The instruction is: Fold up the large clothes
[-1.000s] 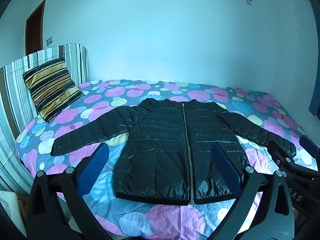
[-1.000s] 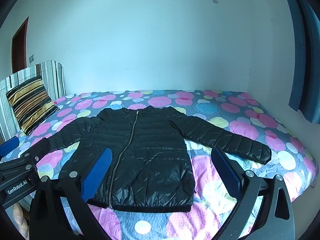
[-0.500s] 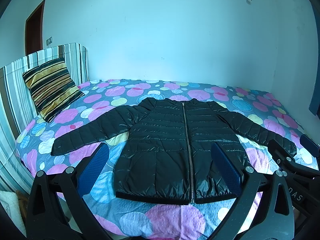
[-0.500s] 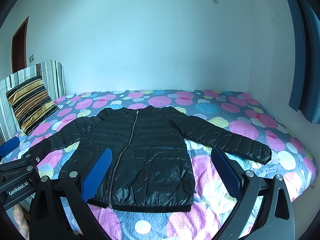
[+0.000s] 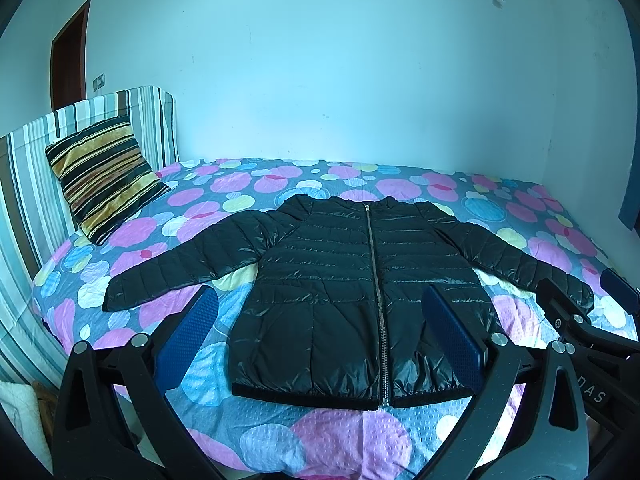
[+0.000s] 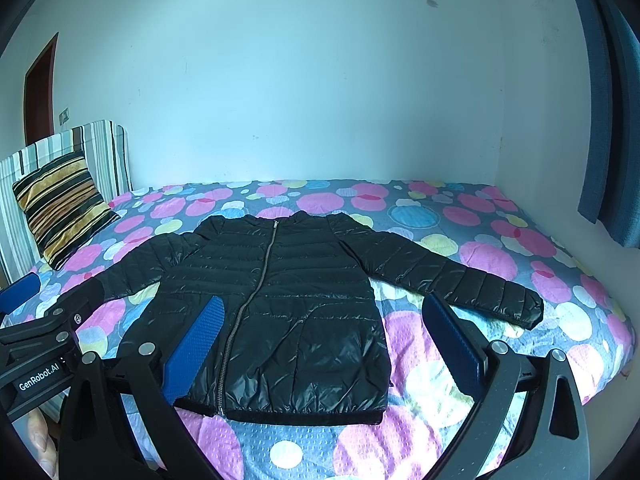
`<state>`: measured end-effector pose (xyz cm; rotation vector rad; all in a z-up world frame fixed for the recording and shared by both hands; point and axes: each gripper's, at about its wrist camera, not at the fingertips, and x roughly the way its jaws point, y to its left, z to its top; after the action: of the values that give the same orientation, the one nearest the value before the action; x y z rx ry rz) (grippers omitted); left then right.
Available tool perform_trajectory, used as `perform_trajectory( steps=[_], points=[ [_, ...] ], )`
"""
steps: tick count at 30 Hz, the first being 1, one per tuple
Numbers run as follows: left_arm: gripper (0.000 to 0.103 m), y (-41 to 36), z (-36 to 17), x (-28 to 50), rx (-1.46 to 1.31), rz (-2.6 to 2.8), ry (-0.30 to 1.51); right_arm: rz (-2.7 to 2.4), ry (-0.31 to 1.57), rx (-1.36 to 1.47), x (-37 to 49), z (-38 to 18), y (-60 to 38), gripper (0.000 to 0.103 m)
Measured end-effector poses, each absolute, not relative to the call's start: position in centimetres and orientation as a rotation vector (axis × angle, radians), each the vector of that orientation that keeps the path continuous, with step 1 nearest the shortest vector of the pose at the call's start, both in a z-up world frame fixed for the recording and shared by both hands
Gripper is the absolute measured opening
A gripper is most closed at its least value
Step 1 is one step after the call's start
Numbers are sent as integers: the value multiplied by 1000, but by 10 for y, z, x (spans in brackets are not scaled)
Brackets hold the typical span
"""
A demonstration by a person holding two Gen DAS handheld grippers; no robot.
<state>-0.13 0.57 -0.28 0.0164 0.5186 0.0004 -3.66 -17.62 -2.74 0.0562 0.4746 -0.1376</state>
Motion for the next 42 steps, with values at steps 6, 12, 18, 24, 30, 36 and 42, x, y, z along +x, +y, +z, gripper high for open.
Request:
perform_trajectory(
  steps=[6,12,18,24,30,36,42],
  points=[
    [101,5,-3,-1,18,0,520,-137,475,56,-36,-23,-179,99],
    [101,7,-8,-1,16,0,522,-137,476,57,-36,-23,-179,99],
    [101,7,-8,0,17,0,523,-137,477,56,-35,-23,-179,99],
    [101,7,-8,0,17,1,524,-137,476,56,-36,-23,-180,99],
    [101,7,-8,0,18,1,524,-136,479,55,-36,-26,-179,99],
    [101,7,-8,0,18,1,525,-137,478,55,-35,-28,-179,99],
    [101,7,-8,0,18,1,526,-138,479,54,-34,-28,-180,99]
  ],
)
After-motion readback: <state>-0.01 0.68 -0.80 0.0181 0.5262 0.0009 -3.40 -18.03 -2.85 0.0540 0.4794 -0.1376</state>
